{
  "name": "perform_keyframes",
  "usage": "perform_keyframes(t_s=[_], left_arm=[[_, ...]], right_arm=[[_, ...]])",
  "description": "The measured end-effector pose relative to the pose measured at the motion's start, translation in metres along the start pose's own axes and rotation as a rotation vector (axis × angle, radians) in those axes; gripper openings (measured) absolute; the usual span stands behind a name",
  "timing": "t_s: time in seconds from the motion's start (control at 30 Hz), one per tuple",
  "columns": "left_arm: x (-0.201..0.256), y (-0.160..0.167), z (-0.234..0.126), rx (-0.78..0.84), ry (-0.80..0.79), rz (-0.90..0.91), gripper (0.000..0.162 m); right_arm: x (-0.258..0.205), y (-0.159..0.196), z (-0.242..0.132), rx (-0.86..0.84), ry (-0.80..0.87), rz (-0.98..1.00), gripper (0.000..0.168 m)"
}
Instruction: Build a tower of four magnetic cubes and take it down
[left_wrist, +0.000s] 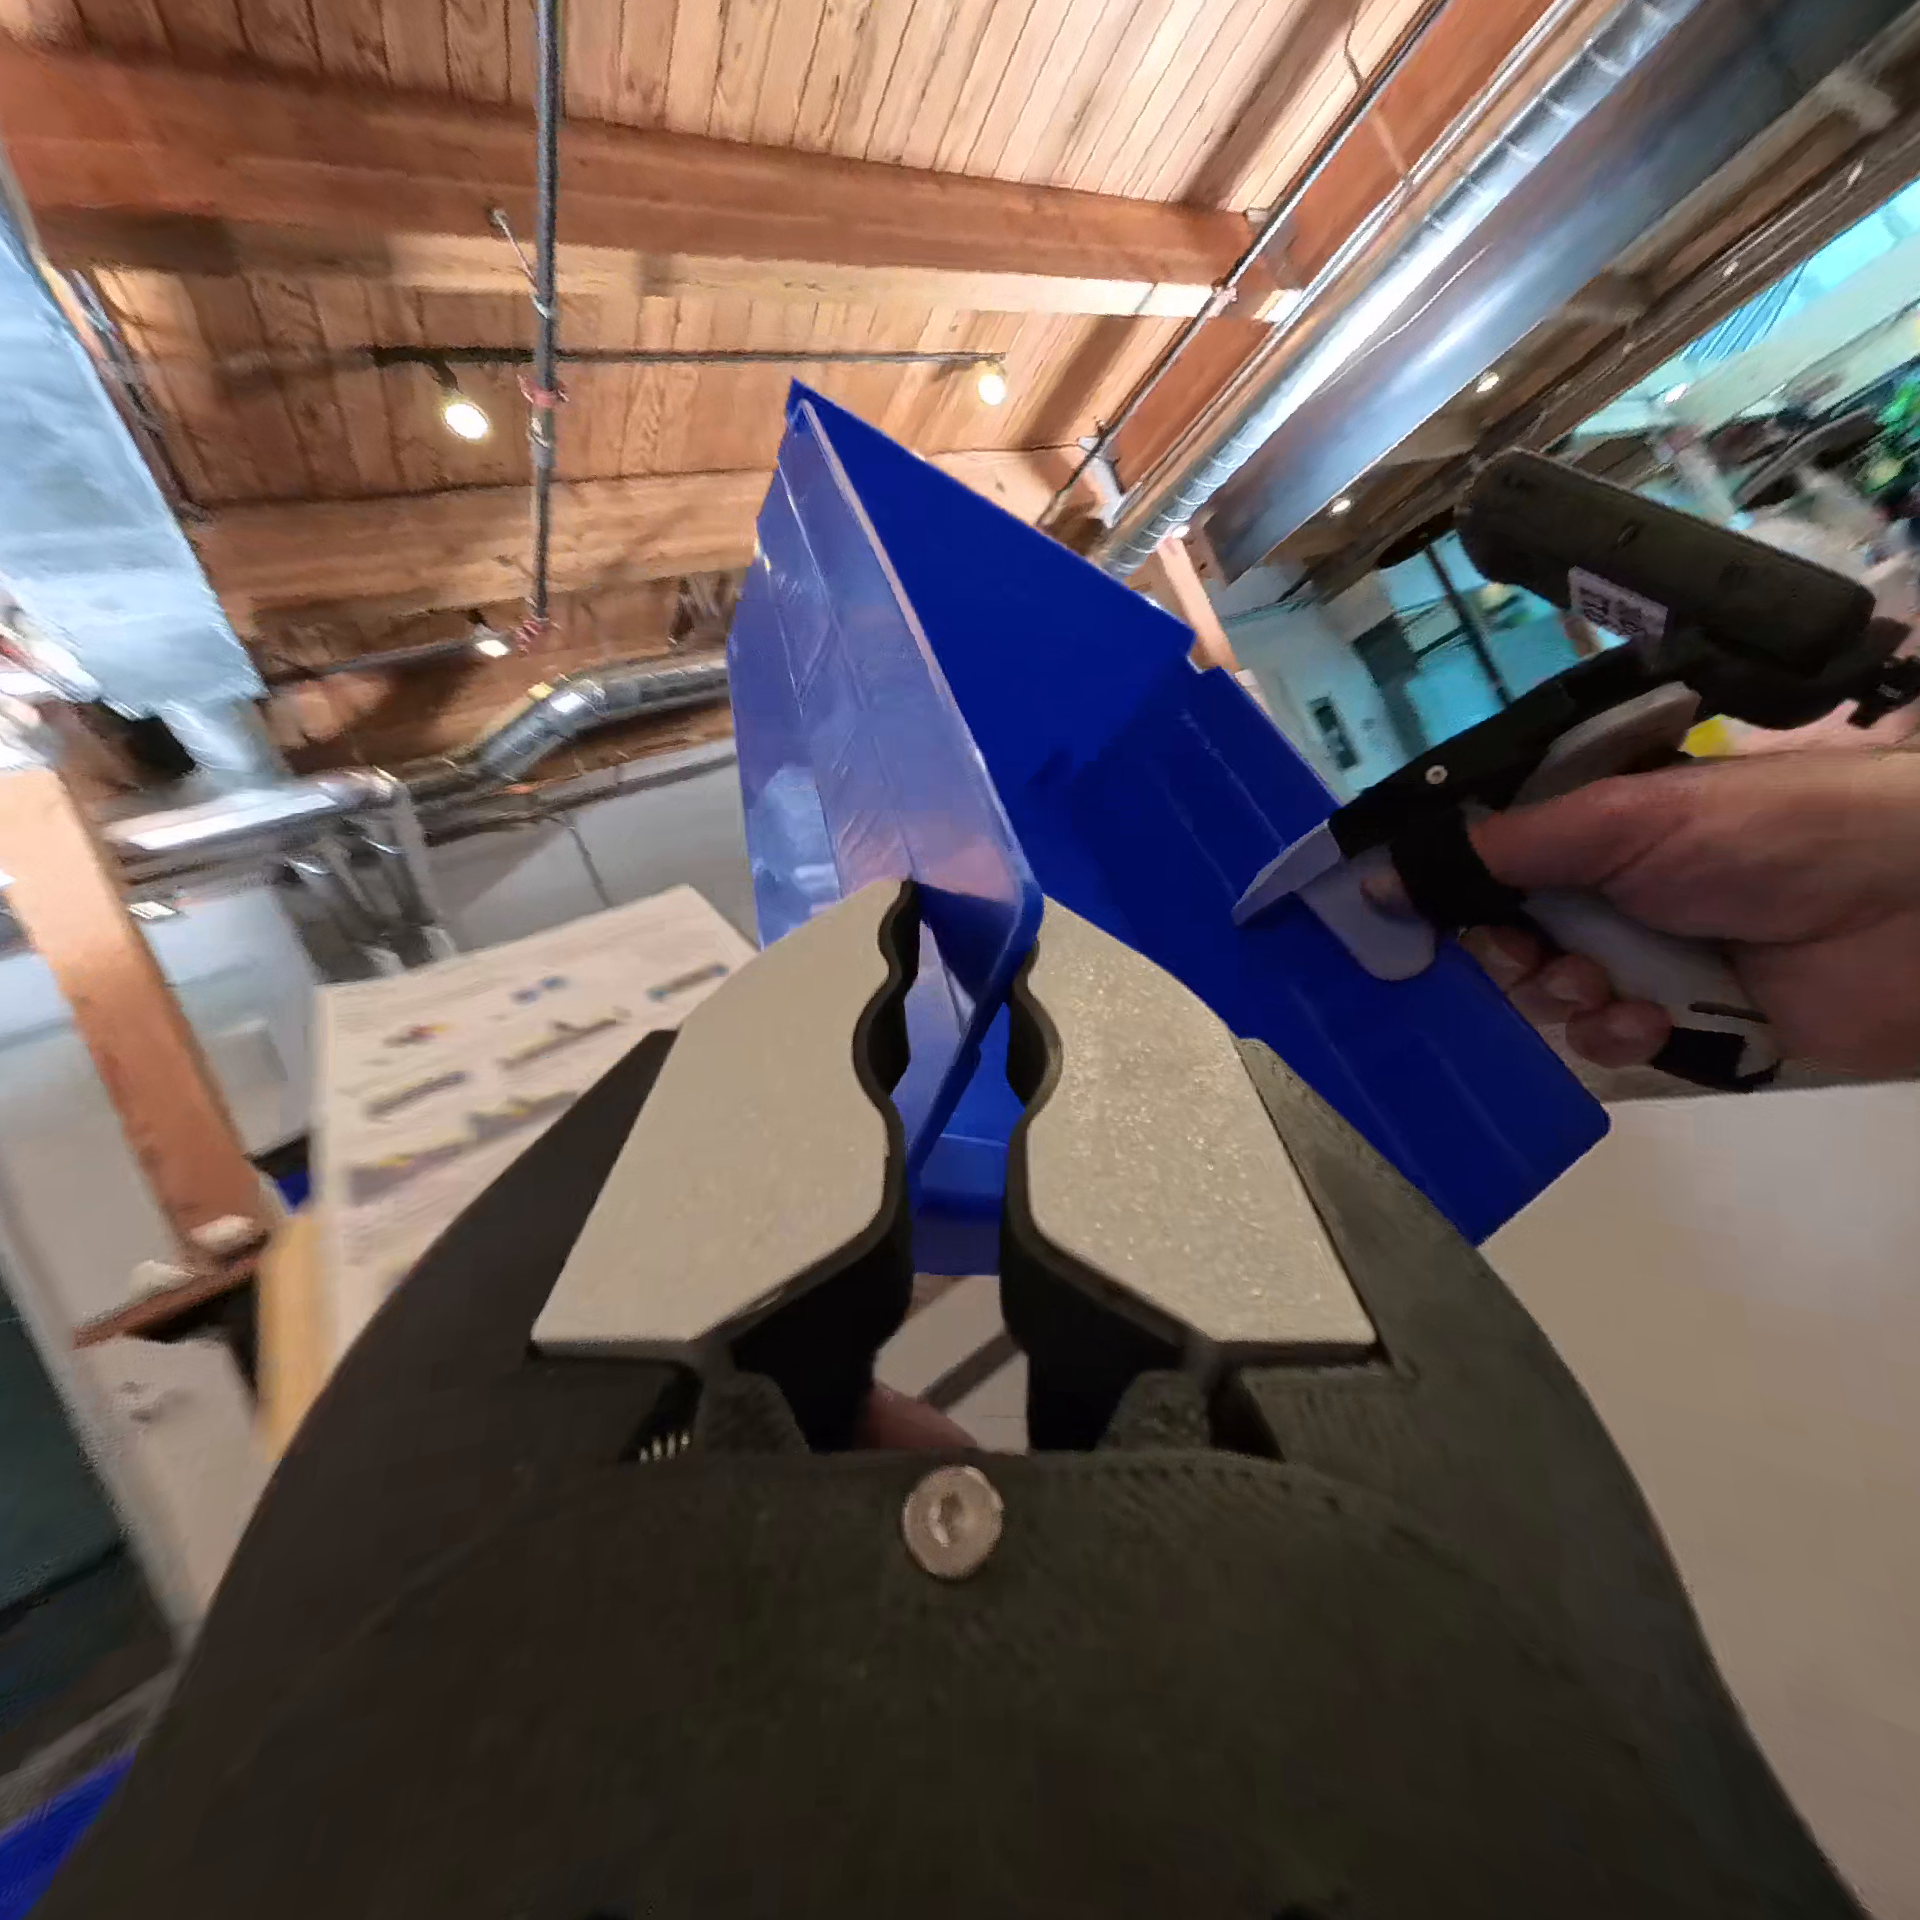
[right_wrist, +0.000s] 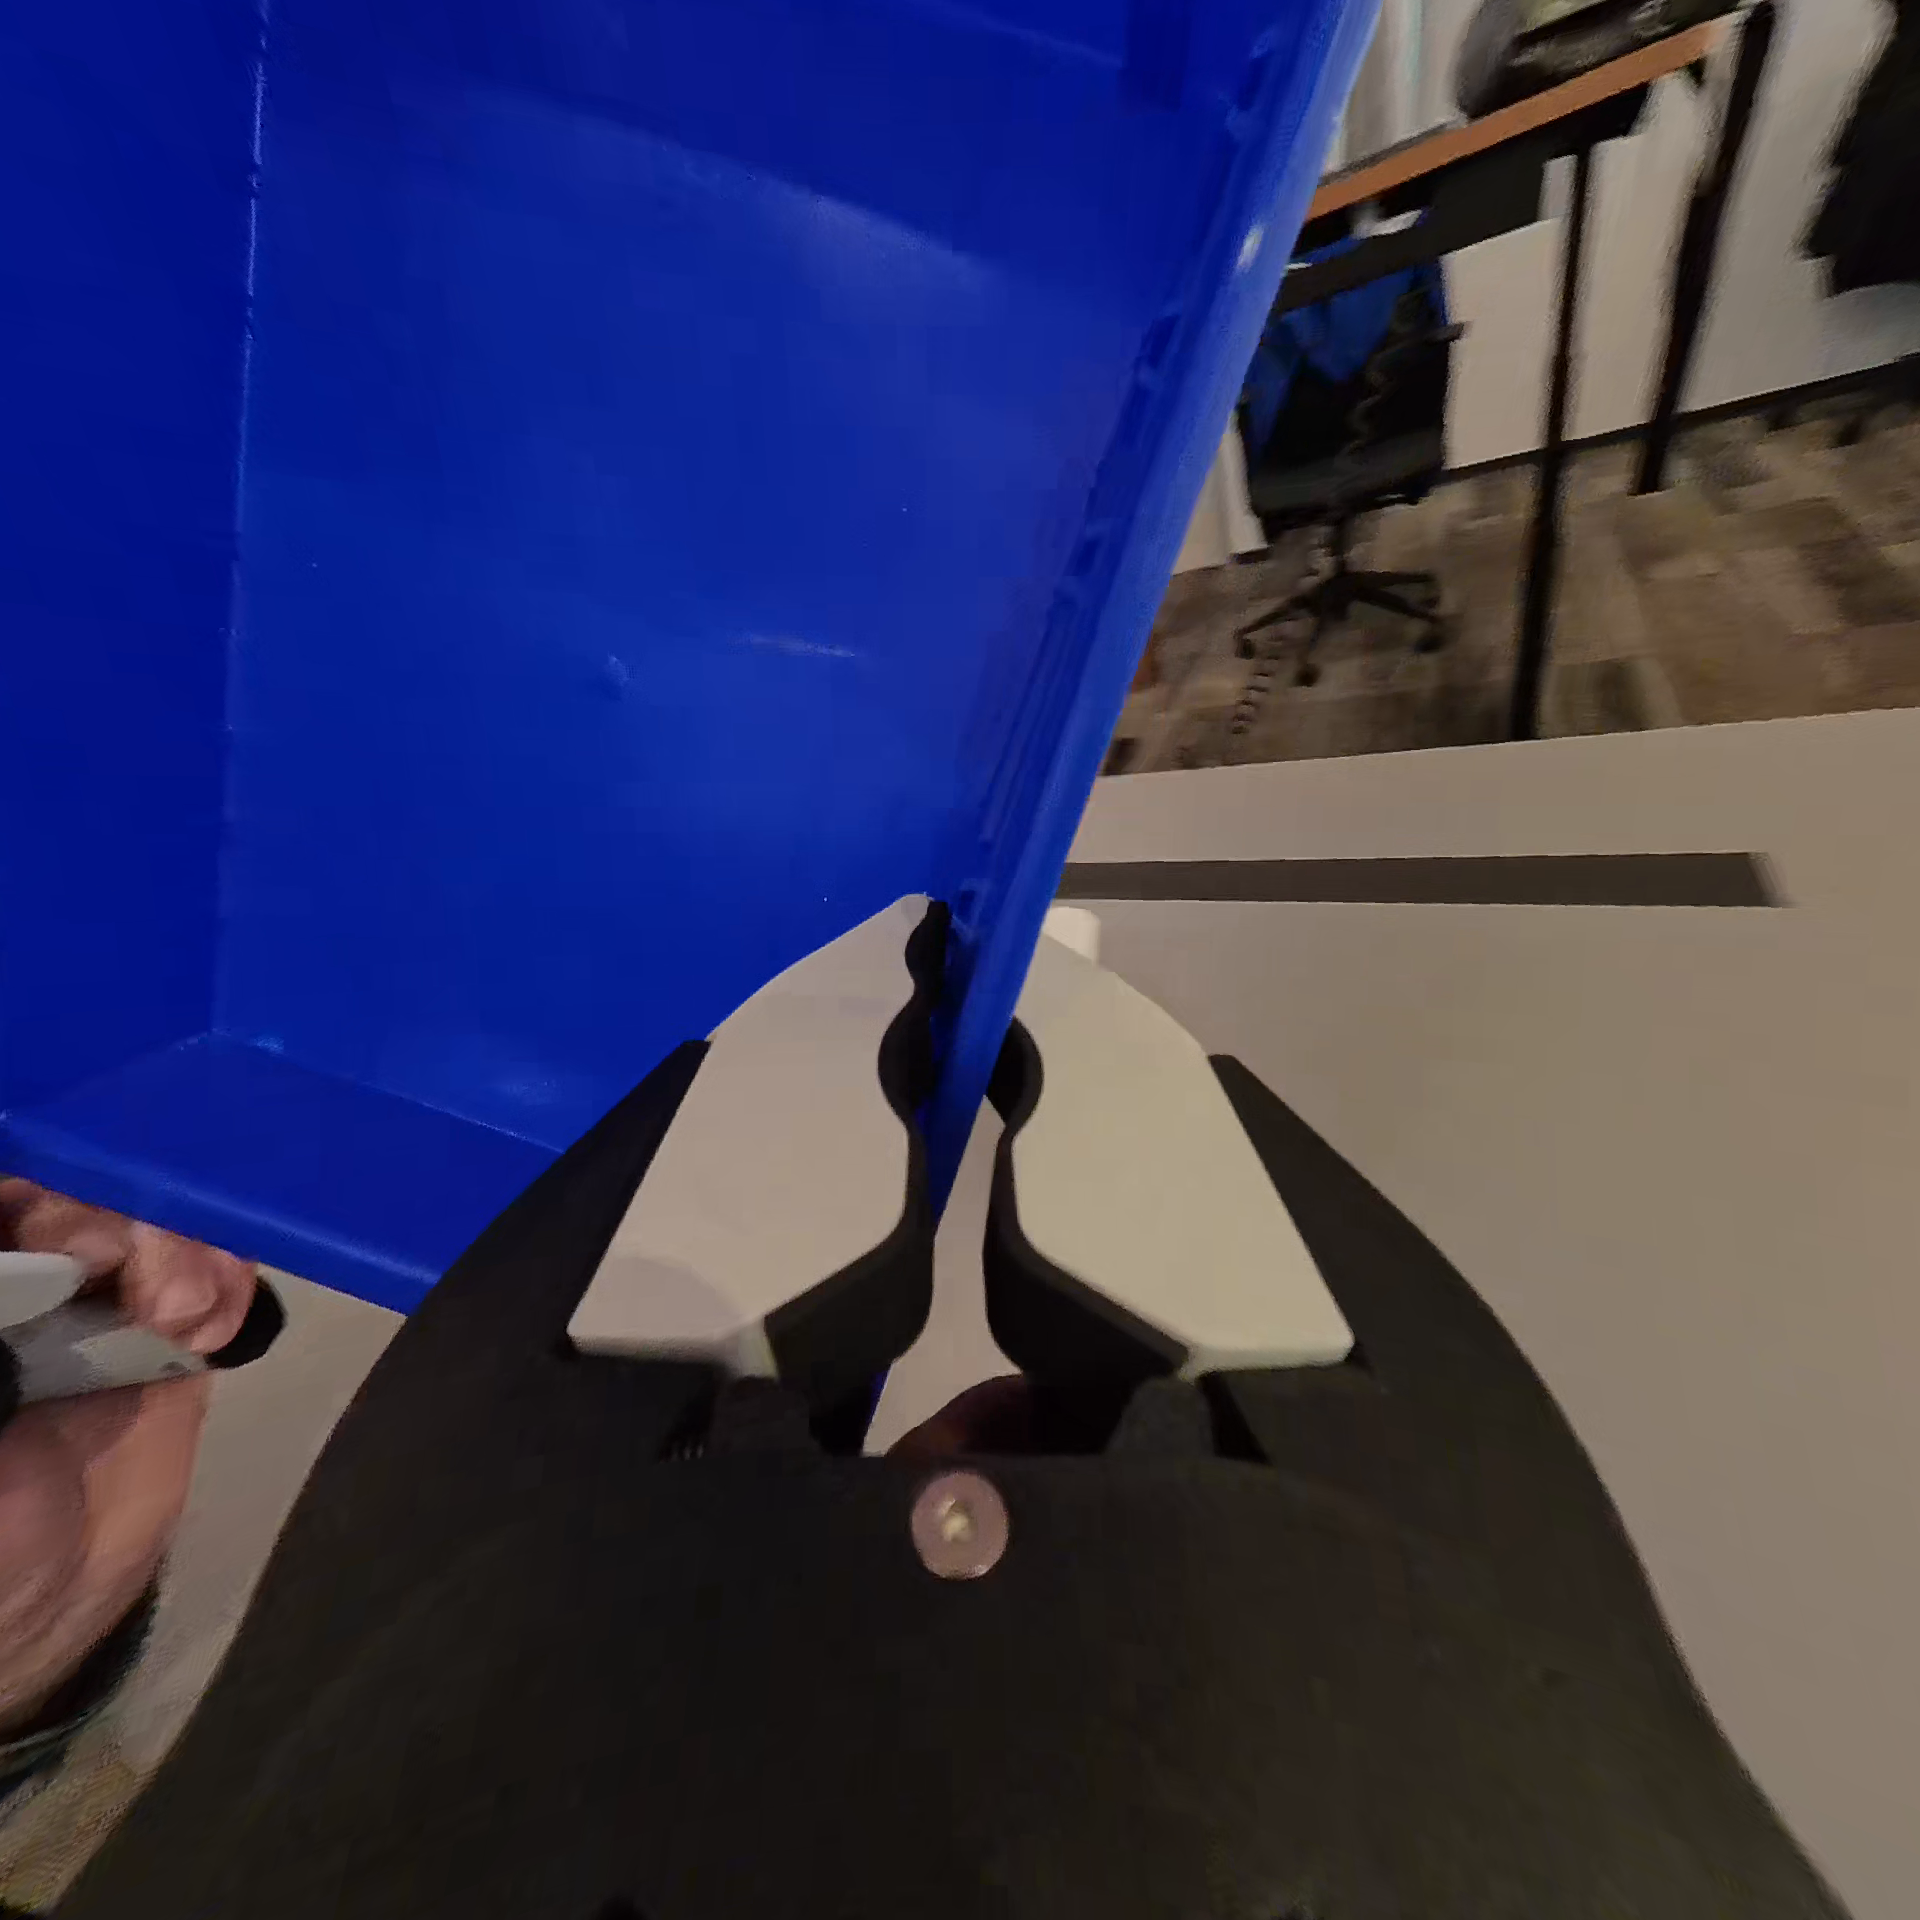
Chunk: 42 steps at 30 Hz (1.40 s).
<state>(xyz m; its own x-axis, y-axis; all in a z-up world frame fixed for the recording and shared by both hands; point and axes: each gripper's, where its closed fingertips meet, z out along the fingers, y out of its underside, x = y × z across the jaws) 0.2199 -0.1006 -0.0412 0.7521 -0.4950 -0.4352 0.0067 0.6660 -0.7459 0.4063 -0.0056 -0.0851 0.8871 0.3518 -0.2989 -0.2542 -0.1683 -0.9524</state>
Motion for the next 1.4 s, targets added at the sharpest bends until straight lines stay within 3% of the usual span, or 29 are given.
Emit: perform_keyframes(t_s=[0.27,0.57,1.07,1.4], left_arm=[[0.068,0.080,0.084,-0.180,0.051,-0.379,0.019],[0.117,0.178,0.113,-0.424,0.050,-0.581,0.023],[0.139,0.264,0.145,-0.639,0.019,-0.918,0.029],[0.141,0.293,0.150,-0.697,0.009,-1.026,0.031]], right_arm=[[0.128,0.006,-0.011,-0.233,0.216,-0.045,0.005],[0.219,0.047,0.029,-0.579,0.283,-0.104,0.004],[0.293,0.091,0.097,-1.049,0.299,-0.211,0.006],[0.312,0.099,0.126,-1.147,0.313,-0.254,0.007]])
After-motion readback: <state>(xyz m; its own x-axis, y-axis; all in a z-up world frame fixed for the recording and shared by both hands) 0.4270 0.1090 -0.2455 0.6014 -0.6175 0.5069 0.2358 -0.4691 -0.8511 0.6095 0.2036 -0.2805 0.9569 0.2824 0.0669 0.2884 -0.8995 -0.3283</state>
